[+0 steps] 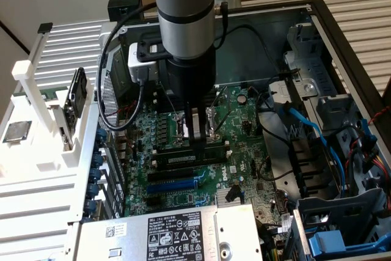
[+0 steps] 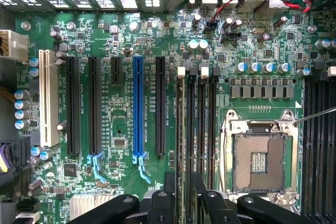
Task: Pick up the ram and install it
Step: 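Insert the ram into the slot, then press down the ram until it locks into place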
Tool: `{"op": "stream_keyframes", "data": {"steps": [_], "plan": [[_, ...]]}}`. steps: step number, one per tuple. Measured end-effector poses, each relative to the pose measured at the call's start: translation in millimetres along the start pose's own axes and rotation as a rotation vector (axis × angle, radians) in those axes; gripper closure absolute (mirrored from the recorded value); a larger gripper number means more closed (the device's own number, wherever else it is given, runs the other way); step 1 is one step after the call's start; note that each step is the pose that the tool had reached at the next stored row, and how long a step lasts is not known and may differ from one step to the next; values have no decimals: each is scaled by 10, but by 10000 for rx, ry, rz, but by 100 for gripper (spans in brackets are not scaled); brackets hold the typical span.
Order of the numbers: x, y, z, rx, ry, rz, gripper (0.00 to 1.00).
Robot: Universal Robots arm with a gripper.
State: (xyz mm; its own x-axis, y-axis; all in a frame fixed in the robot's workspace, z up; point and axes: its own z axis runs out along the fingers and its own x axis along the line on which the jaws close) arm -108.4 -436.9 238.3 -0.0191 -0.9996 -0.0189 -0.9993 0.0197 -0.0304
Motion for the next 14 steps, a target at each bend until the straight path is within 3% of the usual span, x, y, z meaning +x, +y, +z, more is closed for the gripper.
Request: {"op": "stream_keyframes", "data": {"steps": [14], "plan": [[-3,25,-46,22,11,-1,74]]}}
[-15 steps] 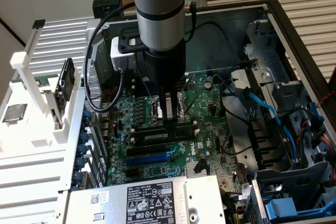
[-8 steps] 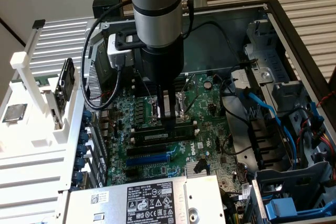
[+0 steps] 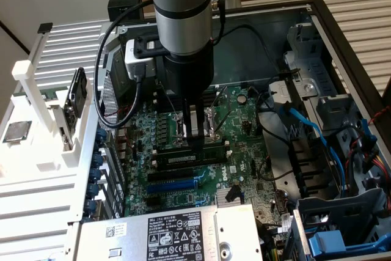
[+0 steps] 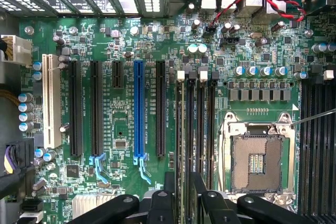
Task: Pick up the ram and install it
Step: 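Press down the ram until it locks into place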
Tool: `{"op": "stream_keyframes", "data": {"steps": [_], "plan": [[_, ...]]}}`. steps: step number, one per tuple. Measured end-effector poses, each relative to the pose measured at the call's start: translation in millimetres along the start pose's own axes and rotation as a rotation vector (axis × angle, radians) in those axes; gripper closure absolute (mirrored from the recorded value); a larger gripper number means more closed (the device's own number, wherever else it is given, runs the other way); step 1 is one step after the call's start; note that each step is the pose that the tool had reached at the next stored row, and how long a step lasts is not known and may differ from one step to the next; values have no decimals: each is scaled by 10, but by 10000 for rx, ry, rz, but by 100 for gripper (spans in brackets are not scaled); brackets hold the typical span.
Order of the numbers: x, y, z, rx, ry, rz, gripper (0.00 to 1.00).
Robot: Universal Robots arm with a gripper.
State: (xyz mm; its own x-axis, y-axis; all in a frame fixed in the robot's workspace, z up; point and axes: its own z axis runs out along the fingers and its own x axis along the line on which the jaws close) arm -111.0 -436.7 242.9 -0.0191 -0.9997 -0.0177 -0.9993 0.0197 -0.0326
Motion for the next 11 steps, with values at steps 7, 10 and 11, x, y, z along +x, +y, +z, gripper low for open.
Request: {"op": "stream_keyframes", "data": {"steps": [7,10,11], "plan": [[0,0,0,0,0,0,82],[0,0,0,0,0,0,89],[0,0,0,0,0,0,89]]}}
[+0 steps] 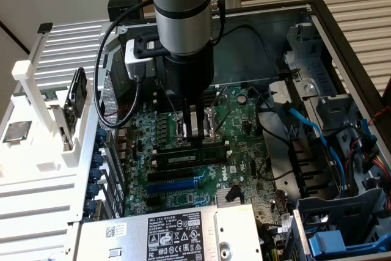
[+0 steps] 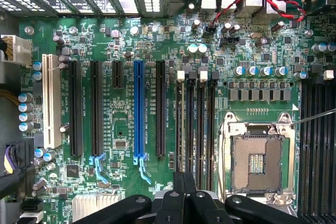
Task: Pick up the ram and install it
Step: 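Press down the ram until it locks into place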
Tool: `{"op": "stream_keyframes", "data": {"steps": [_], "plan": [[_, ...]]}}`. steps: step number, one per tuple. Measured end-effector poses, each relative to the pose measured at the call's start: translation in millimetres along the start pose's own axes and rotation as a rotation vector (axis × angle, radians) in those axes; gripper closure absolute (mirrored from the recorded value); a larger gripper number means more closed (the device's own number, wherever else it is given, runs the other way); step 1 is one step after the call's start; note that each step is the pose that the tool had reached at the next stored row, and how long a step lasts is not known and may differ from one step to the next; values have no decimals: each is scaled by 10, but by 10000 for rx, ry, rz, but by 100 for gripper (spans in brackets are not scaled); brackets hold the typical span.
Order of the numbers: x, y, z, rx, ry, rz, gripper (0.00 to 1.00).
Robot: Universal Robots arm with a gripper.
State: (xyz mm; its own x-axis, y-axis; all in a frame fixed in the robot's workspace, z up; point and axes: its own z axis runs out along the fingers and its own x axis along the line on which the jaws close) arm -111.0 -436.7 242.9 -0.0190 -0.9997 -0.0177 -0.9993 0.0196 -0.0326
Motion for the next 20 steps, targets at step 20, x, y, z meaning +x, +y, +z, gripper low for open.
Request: {"op": "stream_keyframes", "data": {"steps": [20], "plan": [[-74,56,12,59,365,-12,89]]}}
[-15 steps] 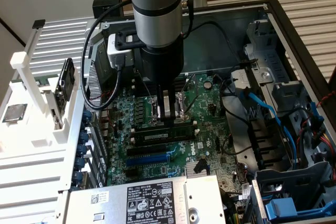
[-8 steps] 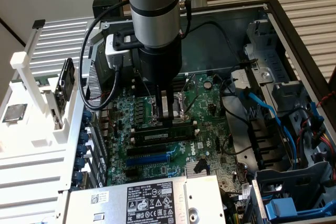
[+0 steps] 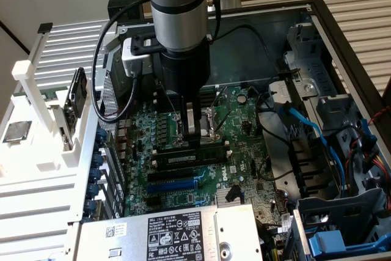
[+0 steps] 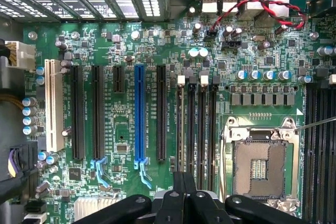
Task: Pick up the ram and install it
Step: 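Press down the ram until it locks into place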
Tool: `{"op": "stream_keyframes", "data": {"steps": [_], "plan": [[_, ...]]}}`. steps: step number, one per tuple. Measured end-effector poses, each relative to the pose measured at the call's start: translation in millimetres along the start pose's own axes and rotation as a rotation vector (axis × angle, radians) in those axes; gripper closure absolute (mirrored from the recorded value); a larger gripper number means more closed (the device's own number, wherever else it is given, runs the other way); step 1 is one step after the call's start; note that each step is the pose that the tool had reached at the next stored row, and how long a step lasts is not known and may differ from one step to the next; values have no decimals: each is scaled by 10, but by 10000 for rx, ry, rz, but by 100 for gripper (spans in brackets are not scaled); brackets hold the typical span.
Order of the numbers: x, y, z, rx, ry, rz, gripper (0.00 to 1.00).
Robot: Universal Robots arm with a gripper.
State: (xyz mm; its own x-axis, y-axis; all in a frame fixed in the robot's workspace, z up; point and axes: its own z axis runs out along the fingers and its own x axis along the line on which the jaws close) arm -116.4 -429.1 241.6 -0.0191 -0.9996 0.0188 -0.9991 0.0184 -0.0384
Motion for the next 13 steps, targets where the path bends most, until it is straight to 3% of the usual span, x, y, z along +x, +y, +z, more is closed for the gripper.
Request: {"op": "stream_keyframes", "data": {"steps": [5,13], "plan": [[-2,22,19,88,-1,2,89],[-26,36,63,171,3,1,89]]}}
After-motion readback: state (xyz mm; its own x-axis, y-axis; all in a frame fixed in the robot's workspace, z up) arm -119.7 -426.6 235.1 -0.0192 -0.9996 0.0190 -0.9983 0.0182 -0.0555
